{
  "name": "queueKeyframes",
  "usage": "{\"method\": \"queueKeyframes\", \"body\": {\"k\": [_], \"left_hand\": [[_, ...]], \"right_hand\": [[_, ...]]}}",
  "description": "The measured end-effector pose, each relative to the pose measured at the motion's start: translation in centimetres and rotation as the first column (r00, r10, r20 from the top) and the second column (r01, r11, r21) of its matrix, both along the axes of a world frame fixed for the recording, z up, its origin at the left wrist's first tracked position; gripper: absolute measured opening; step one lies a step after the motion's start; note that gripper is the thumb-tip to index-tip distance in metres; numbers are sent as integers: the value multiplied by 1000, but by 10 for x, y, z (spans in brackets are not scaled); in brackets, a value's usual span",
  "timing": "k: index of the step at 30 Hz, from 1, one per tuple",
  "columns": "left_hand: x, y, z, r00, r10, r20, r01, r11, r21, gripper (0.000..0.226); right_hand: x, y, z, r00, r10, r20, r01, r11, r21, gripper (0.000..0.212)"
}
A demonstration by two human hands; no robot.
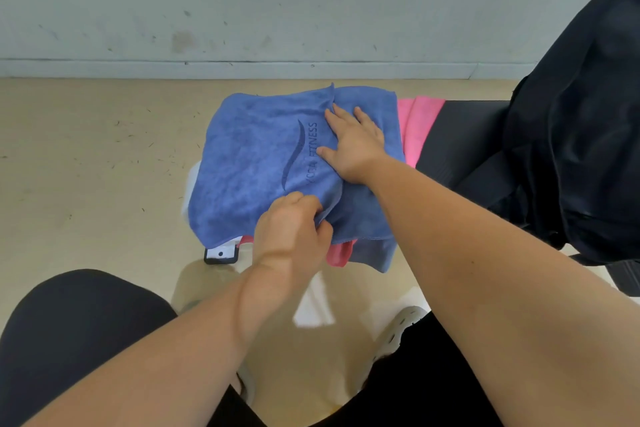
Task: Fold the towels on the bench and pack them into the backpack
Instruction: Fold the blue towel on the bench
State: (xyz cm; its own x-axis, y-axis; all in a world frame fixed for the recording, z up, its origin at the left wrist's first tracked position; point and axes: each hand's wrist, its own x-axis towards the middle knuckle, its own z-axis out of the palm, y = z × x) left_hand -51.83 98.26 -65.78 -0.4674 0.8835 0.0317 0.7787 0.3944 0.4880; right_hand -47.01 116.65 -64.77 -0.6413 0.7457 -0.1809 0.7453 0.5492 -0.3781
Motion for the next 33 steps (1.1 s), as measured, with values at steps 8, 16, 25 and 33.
{"method": "queueKeyframes", "body": {"k": [8, 16, 25, 33], "left_hand": [[5, 6, 54, 977, -7, 212, -58, 953, 298, 16], [46, 46, 35, 979, -190, 76, 174, 969, 176, 12], [55, 47, 11, 958, -279, -66, 279, 960, -12, 37], [71, 43, 24, 944, -329, -37, 328, 913, 243, 42]], "right_hand": [[-7, 19, 47, 857, -8, -515, -17, 999, -44, 61], [60, 37, 39, 886, -302, -353, 170, 918, -359, 68], [69, 36, 12, 895, -315, -316, 178, 902, -394, 70], [81, 40, 23, 810, -359, -464, 191, 909, -370, 75]]}}
